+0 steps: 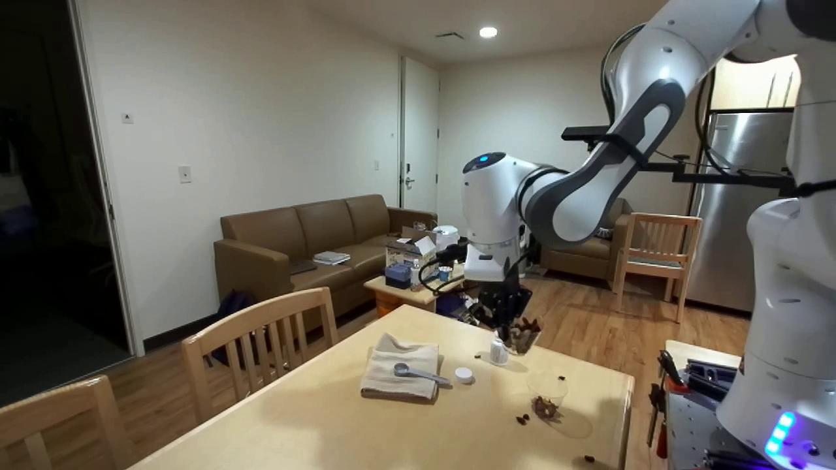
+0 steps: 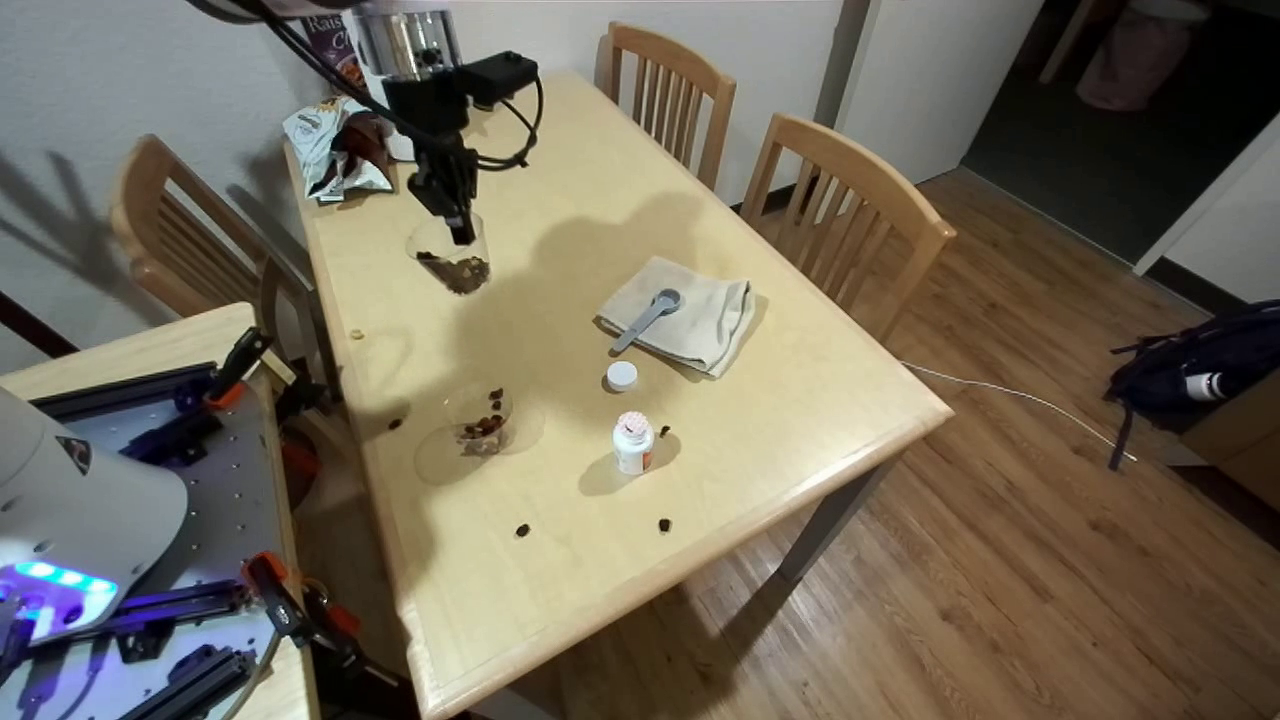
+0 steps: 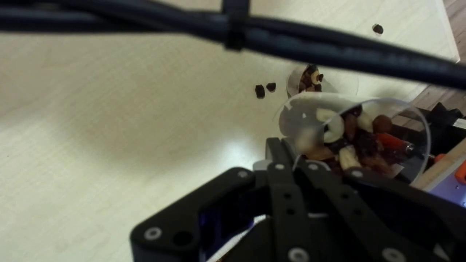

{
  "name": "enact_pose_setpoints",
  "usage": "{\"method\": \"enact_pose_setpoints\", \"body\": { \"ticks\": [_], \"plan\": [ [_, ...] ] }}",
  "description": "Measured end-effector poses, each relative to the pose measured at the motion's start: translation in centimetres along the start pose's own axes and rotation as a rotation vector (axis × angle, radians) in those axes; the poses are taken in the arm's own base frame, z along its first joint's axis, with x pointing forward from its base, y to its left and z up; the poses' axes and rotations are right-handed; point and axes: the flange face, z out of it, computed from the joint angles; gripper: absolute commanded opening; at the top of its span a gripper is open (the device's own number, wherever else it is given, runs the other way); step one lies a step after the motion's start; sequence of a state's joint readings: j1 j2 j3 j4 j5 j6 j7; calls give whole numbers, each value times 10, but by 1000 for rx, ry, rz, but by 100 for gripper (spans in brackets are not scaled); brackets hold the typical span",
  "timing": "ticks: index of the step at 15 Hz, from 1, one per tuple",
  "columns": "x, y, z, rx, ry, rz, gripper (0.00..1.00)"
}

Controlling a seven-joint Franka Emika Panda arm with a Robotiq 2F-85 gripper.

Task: Pour some contents out of the left cup into the right cup

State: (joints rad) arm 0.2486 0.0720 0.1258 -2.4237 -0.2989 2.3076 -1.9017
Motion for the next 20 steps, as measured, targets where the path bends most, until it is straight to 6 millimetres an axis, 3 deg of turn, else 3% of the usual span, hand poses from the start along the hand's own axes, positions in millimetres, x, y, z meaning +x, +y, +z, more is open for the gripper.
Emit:
{"method": "enact_pose_setpoints", "body": {
  "ticks": [8, 20],
  "plan": [
    [-20, 39, 70, 76, 43, -61, 4],
    [-14, 45, 78, 110, 71, -97, 4]
  ]
}}
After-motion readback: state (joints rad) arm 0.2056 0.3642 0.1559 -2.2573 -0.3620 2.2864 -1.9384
